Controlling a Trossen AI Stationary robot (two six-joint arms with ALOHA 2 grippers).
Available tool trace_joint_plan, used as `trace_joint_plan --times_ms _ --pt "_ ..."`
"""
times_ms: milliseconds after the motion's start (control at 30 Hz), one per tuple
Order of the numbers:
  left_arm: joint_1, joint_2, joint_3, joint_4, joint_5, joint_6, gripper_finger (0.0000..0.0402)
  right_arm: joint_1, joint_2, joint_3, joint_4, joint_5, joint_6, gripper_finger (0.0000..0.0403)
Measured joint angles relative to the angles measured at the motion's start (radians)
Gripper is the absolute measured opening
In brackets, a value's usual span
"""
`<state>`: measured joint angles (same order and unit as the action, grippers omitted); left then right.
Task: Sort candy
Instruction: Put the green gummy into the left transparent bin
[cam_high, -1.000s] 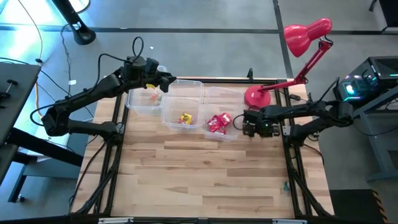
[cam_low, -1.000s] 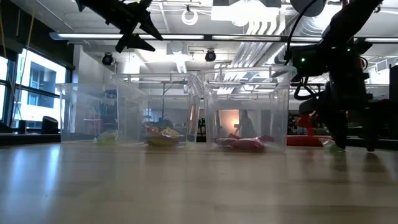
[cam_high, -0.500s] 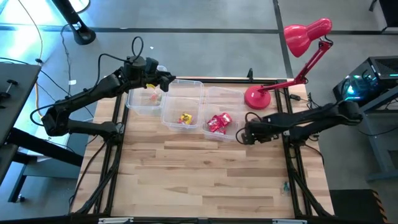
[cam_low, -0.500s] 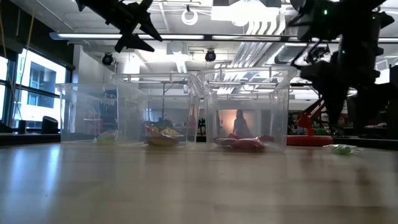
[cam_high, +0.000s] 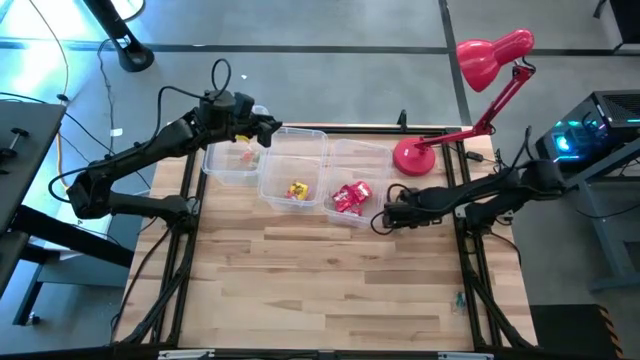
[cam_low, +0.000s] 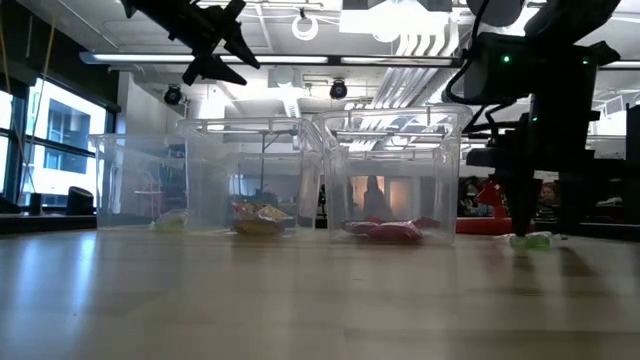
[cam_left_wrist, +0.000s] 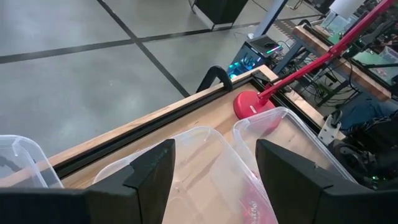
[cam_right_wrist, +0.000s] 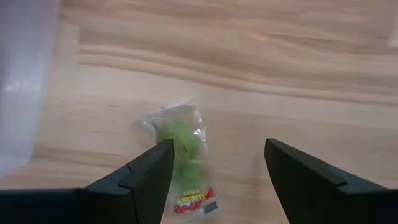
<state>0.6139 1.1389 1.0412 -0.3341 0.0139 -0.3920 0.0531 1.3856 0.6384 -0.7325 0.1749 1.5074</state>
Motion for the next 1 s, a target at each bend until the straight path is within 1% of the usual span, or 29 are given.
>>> trace_joint_plan --times_ms 167,267,467,533,600,633,700,767,800,833,900,1000 --pt "0.0 0.0 0.0 -0.007 0.0 0.0 0.0218 0.0 0.045 0.002 0.023 0.0 0.006 0.0247" --pt "0.0 0.0 0.0 -0.007 0.0 0.0 0.0218 0.008 0.051 0.003 0.027 -0.003 0.004 0.0247" --pt "0.0 0.0 0.0 -0.009 0.0 0.0 0.0218 0.056 0.047 0.031 -0.028 0.042 0.002 0.0247" --pt "0.0 0.0 0.0 -0.009 0.0 0.0 0.0218 0.068 0.047 0.031 -0.032 0.047 0.003 0.0236" --pt "0.0 0.0 0.0 -0.009 -0.003 0.0 0.0218 0.079 0.047 0.032 -0.03 0.052 0.005 0.0206" --pt "0.0 0.0 0.0 -0.009 -0.008 0.0 0.0218 0.083 0.047 0.032 -0.031 0.053 0.005 0.0182" --pt "0.0 0.0 0.0 -0.009 -0.019 0.0 0.0218 0.091 0.047 0.032 -0.03 0.057 0.006 0.0122" --pt "0.0 0.0 0.0 -0.008 -0.024 0.001 0.0218 0.103 0.047 0.032 -0.034 0.06 0.003 0.0047" --pt "0.0 0.0 0.0 -0.008 -0.025 0.001 0.0218 0.112 0.047 0.032 -0.036 0.059 -0.009 0.0024" --pt "0.0 0.0 0.0 -0.008 -0.025 0.0 0.0218 0.118 0.047 0.032 -0.039 0.059 -0.019 0.0016" --pt "0.0 0.0 0.0 -0.002 -0.026 0.0 0.0218 0.13 0.045 0.038 -0.066 0.044 -0.021 0.0016" --pt "0.0 0.0 0.0 0.032 -0.018 -0.01 0.0218 0.16 0.027 0.079 -0.17 0.051 -0.023 0.0003"
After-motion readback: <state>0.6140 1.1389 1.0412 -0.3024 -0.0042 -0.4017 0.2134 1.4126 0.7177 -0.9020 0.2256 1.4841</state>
